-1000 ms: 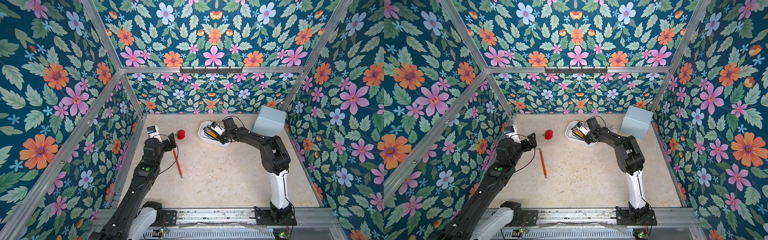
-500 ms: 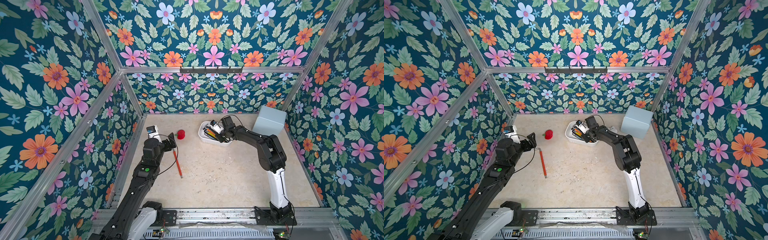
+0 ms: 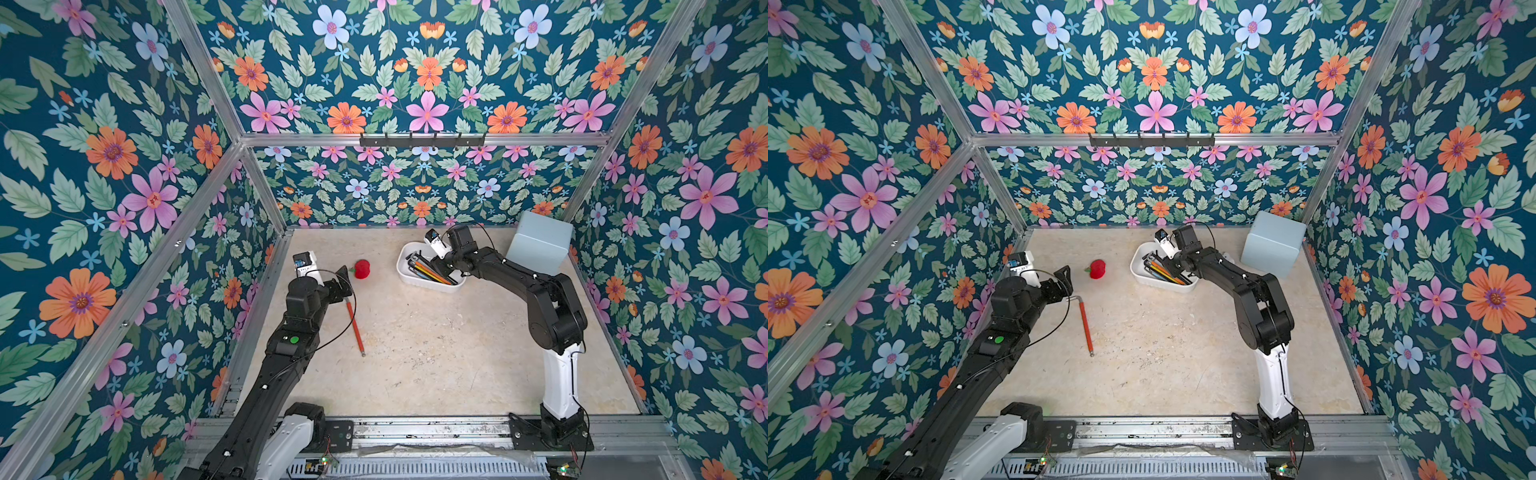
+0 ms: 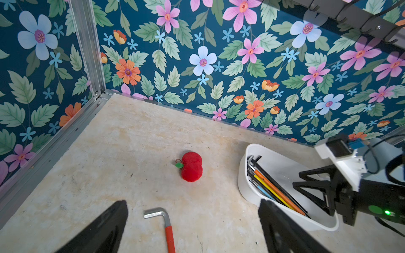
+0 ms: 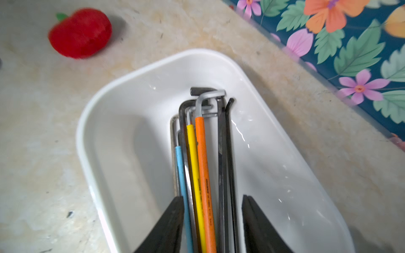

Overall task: Put the hex key on the desktop into the storage box
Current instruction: Place the Allen key in the storage box, then pick up the Allen key from the center of the board.

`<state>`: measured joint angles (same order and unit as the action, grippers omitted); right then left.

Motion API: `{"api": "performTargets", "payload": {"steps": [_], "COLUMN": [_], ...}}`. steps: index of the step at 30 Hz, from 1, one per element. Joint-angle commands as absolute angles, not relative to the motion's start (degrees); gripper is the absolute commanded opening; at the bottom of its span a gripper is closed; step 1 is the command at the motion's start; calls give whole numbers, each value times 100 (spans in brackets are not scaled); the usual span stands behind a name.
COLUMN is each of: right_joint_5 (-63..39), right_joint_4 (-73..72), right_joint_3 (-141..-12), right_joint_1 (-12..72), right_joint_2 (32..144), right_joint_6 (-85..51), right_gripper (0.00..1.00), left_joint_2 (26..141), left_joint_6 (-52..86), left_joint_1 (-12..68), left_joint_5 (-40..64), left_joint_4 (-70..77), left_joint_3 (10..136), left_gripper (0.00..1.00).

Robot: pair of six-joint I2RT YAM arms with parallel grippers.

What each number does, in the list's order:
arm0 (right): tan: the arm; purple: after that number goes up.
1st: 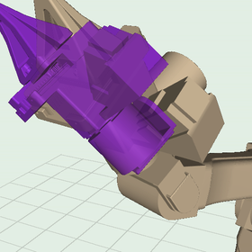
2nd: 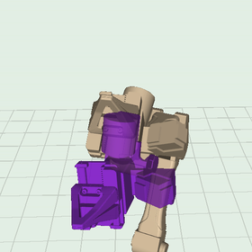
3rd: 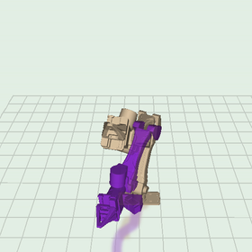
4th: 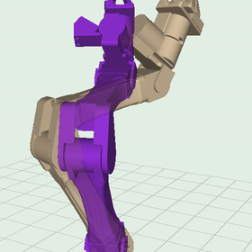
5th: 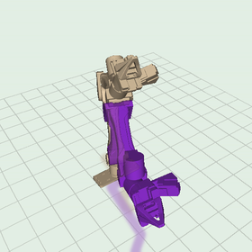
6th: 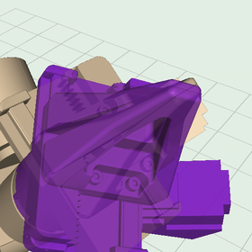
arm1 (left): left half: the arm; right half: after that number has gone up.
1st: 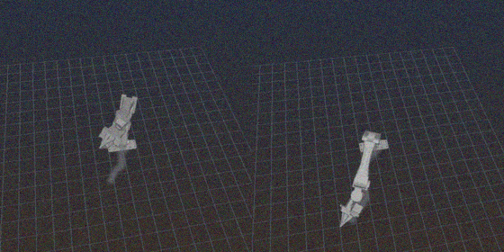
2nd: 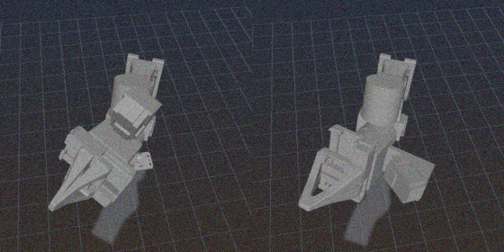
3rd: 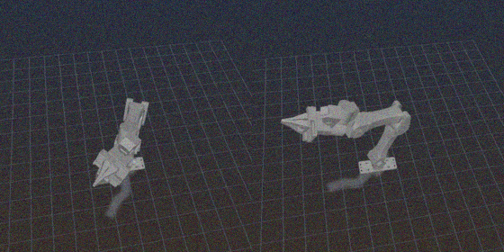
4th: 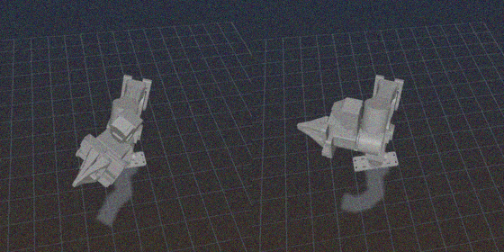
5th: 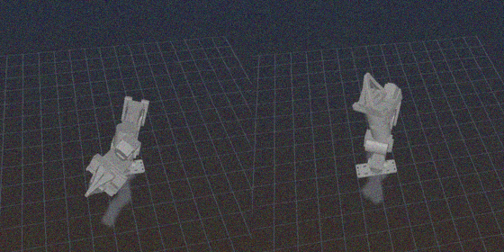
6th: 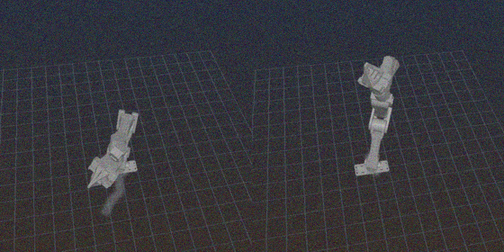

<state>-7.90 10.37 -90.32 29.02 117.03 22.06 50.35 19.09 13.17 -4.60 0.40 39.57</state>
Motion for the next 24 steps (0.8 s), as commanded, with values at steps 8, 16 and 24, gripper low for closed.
{"api": "performTargets", "payload": {"steps": [8,16,24], "right_joint_5": [15,306,1077], "right_joint_4": [-219,-799,-737], "right_joint_3": [-7515,-6895,-7443], "right_joint_1": [4036,5226,6199], "right_joint_2": [10227,10045,11118], "right_joint_6": [741,-818,-1744], "right_gripper": [61,59,62], "left_joint_2": [4875,4861,4835], "left_joint_6": [1863,1885,1885], "left_joint_1": [1318,1318,1318], "left_joint_5": [-817,-870,-869], "left_joint_4": [38,-79,-123], "left_joint_3": [3997,3995,4082], "left_gripper": [99,99,99]}}
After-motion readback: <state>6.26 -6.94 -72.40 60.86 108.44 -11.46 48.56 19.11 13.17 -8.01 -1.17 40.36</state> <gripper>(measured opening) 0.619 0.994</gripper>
